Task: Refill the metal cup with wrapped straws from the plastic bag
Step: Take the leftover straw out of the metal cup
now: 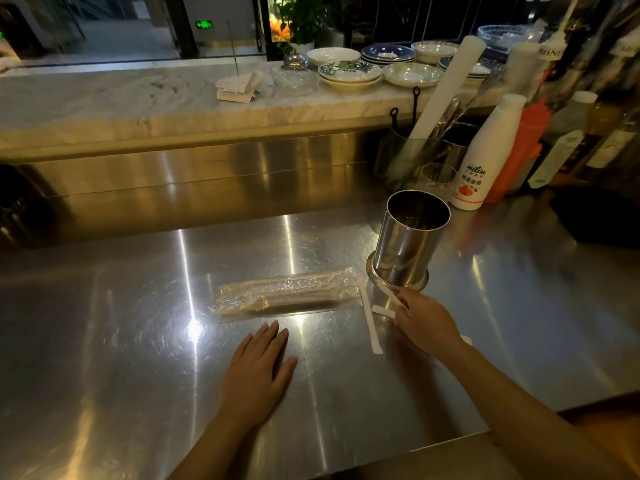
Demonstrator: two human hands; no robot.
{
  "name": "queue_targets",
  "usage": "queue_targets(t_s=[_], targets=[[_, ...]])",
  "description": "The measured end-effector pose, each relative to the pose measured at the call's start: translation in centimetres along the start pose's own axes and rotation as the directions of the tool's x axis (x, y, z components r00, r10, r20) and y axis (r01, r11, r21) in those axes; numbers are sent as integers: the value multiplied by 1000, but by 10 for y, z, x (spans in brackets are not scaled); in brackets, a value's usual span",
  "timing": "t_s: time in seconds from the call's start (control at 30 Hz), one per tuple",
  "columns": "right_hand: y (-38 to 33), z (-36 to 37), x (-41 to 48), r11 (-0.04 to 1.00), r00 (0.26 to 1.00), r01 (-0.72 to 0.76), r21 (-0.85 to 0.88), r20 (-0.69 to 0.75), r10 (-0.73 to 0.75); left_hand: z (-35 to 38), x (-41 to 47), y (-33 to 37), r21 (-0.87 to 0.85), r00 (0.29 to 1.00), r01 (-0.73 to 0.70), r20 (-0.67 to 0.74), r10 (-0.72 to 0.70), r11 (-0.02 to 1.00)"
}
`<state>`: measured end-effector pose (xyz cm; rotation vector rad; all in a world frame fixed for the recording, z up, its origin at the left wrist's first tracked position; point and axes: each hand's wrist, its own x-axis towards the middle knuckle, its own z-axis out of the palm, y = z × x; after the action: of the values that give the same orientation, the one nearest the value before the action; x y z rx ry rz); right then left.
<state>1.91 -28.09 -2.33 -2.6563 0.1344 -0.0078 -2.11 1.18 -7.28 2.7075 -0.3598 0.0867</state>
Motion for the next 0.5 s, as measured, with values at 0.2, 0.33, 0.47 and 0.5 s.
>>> queue_targets(t_s=[0.2,0.33,0.47,0.5], targets=[[16,-1,-9,980,998,47,-195,50,-38,-4,0,3,-2,1000,-7,6,7,1000],[18,-3,-9,961,994,111,-255,42,-104,-3,0,3,-6,1000,-4,13,5,1000],[17,-4,-6,937,984,175,-304,32,-173,-3,1,4,-6,1000,9,18,-8,1000],[17,-5,-4,939,986,168,-301,58,-158,-3,1,5,-14,1000,16,19,-15,1000]])
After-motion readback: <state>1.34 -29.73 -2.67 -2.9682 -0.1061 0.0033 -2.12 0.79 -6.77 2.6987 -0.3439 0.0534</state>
